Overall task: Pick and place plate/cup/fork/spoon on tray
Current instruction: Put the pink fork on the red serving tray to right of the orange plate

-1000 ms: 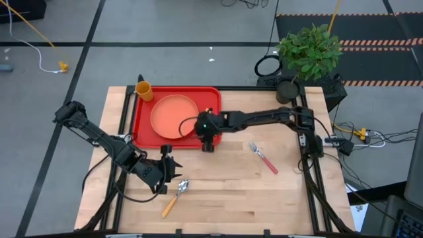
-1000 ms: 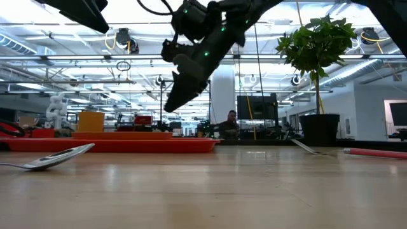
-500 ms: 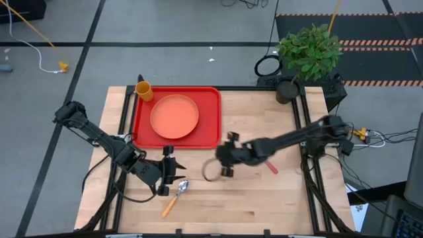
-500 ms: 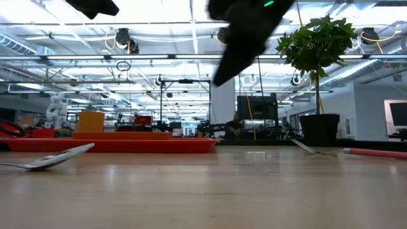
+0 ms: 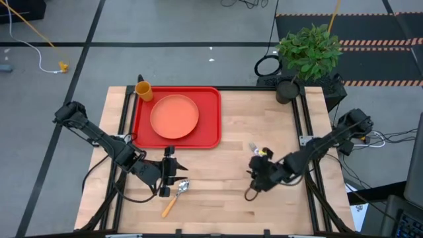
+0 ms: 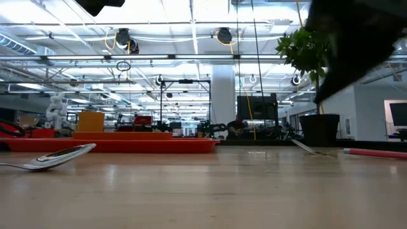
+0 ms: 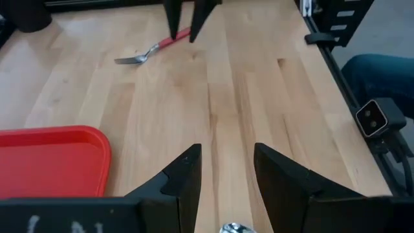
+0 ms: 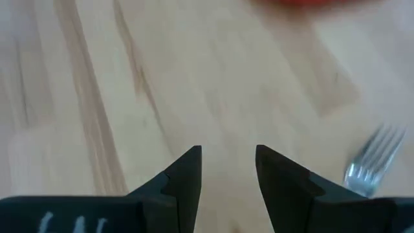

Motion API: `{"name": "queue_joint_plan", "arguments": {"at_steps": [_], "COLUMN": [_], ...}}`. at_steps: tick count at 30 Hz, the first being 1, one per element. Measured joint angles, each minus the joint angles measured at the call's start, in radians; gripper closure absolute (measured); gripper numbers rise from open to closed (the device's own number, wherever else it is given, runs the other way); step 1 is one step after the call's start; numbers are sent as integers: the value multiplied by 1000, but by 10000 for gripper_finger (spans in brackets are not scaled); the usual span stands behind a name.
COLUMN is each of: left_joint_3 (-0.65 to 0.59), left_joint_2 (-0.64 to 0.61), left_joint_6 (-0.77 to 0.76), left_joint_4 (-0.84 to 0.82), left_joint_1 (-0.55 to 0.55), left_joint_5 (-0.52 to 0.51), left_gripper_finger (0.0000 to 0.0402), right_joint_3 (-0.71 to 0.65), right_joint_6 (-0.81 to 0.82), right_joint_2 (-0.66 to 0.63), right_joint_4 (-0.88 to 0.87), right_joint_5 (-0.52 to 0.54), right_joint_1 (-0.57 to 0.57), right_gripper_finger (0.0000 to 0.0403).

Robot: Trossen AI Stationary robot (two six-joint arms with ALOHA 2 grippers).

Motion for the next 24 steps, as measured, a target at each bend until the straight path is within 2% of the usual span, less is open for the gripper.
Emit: {"name": "queue_joint_plan", "arguments": {"at_steps": [6, 10, 16, 24], "left_joint_3": [0, 0, 0, 0], "left_joint_2": [14, 33, 65, 77], "left_joint_6": [27, 47, 55, 61], "left_joint_4": [0, -4, 28, 56], "left_joint_1": [4, 13, 23, 24], "left_joint_5": [-7, -9, -9, -9], "left_gripper_finger": [256, 256, 256, 256], "right_joint_3": [-20, -21, -99, -254], "right_joint_6": [239, 308, 285, 245], "right_joint_2": [0, 0, 0, 0], "right_joint_4": [-252, -322, -294, -108], "right_joint_5": [27, 41, 101, 180], "right_joint_1": [33, 33, 22, 16], "right_gripper_finger": [263, 262, 224, 158]}}
